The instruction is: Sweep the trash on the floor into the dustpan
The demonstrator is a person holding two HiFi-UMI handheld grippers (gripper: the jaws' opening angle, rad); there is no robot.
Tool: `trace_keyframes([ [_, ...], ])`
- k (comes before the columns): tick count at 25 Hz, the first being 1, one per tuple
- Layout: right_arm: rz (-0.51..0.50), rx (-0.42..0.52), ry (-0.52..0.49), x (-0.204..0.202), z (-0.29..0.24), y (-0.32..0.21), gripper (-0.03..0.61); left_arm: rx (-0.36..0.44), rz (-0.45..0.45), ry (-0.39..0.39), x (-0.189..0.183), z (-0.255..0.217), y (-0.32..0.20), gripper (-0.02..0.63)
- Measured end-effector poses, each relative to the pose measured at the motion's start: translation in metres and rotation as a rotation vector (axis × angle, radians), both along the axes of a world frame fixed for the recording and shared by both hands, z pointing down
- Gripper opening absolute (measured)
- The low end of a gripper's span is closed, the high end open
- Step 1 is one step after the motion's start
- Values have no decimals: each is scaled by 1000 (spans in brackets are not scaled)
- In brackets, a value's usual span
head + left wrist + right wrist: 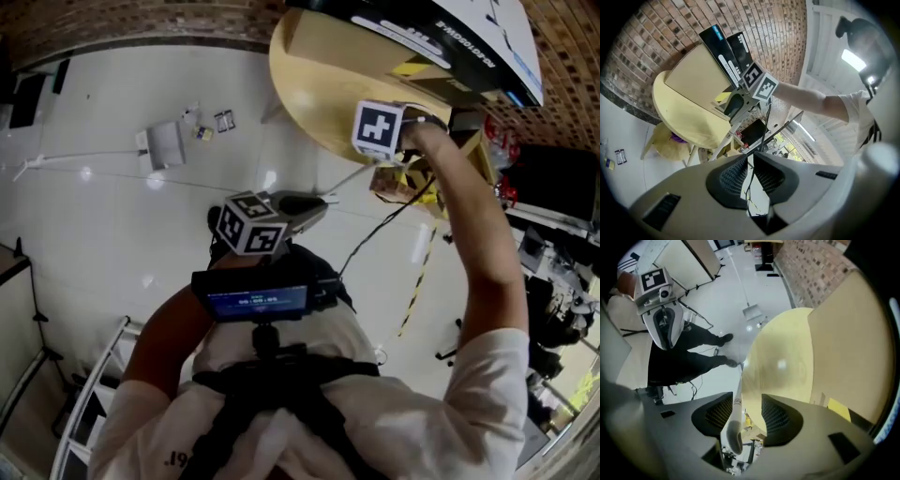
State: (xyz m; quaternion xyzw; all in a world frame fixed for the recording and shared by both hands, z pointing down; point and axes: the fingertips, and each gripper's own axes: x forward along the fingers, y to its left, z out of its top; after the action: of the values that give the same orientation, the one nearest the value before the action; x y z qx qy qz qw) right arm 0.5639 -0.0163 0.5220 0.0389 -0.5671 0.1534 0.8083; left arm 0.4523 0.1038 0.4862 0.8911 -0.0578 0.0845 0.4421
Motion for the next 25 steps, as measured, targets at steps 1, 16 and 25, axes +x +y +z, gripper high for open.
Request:
trace_keyframes([
  [1,-38,-40,17,-5,6,4,201,-3,-7,1,-1,1,1,26],
  [16,-168,-380,415,46,63,34,201,-24,-135,1,-33,9,-22,27],
  [25,125,-561,518,58,63,83,147,-45,-174,-1,-57,12,-27,26],
])
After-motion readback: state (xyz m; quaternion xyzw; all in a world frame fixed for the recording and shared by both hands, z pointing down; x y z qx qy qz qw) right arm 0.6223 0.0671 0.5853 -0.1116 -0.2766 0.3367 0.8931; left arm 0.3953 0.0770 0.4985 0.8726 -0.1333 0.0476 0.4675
